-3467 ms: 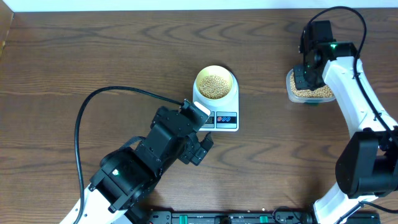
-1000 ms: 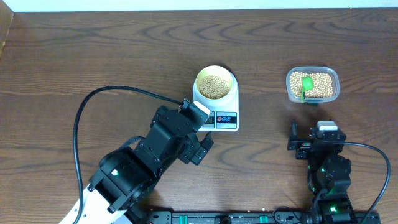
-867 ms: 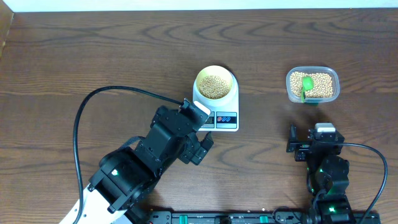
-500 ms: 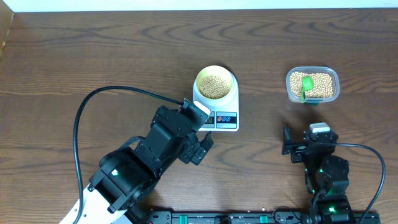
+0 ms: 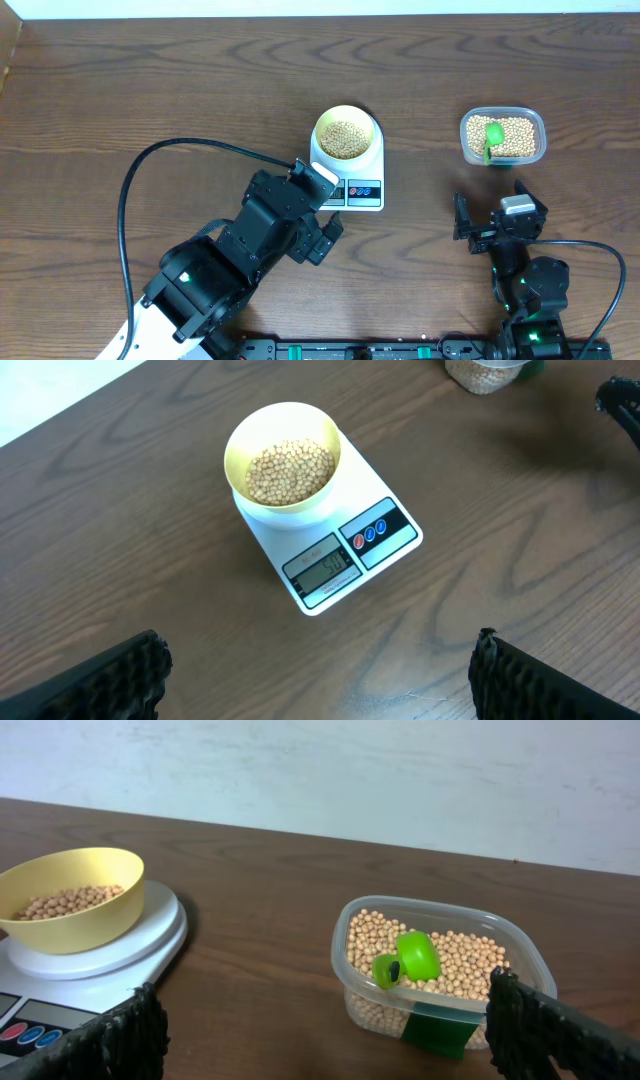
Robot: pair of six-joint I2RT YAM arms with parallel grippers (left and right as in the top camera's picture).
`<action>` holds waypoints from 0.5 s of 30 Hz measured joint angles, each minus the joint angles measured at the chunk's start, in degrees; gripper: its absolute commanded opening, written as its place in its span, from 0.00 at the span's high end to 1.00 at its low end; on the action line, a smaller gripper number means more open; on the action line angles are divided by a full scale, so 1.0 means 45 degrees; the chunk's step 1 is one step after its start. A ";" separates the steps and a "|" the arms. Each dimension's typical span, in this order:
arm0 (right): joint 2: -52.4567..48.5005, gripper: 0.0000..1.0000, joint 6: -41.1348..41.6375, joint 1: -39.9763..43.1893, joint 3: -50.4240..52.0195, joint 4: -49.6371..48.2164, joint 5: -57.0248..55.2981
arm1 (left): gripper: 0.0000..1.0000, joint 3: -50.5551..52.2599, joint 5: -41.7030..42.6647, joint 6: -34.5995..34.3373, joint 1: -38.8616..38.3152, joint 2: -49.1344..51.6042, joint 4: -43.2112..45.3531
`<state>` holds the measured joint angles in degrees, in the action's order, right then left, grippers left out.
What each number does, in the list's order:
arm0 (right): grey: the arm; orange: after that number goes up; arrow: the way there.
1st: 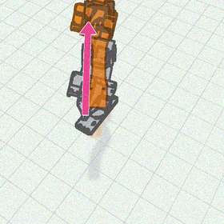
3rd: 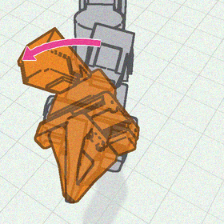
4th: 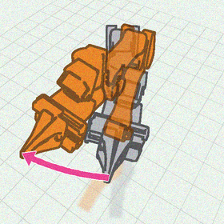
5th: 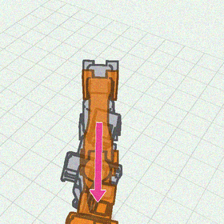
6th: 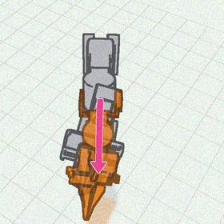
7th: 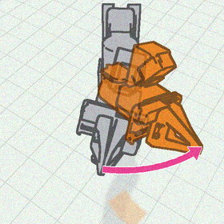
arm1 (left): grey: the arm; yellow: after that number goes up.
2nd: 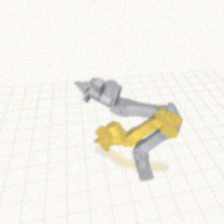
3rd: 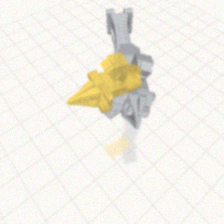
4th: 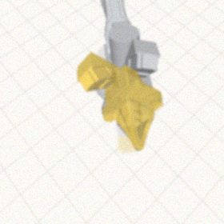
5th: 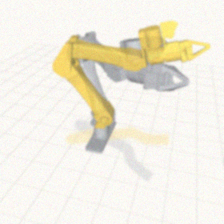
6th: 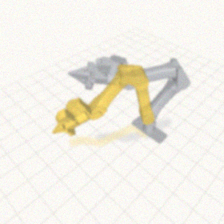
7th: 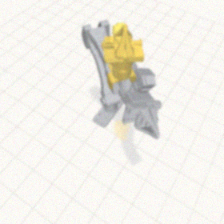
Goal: Scoop item into bowl and weigh 50g on scale
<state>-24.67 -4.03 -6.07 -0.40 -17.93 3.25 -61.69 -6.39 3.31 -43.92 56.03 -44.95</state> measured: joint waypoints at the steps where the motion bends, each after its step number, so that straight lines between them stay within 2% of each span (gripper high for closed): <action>1: 0.0000 0.01 0.0000 0.0000 0.0000 -0.0044 0.0000 | 0.02 0.0000 0.0000 0.0000 0.0000 0.0000 0.0000; 5: 0.0277 0.01 0.0000 -0.0005 0.0000 -0.0141 0.0000 | 0.02 0.0005 0.0000 0.0000 0.0000 0.0000 0.0000; 12: 0.4371 0.01 -0.0024 0.0000 0.0000 0.1962 -0.0010 | 0.02 0.0000 0.0000 0.0000 0.0000 0.0000 -0.0015; 15: 0.5197 0.01 -0.0044 0.0000 0.0000 0.2676 -0.0010 | 0.02 0.0000 0.0000 0.0000 0.0000 0.0000 -0.0005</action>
<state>-1.28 -4.23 -6.07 -0.40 -5.89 3.20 -61.69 -6.39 3.31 -43.92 56.03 -44.97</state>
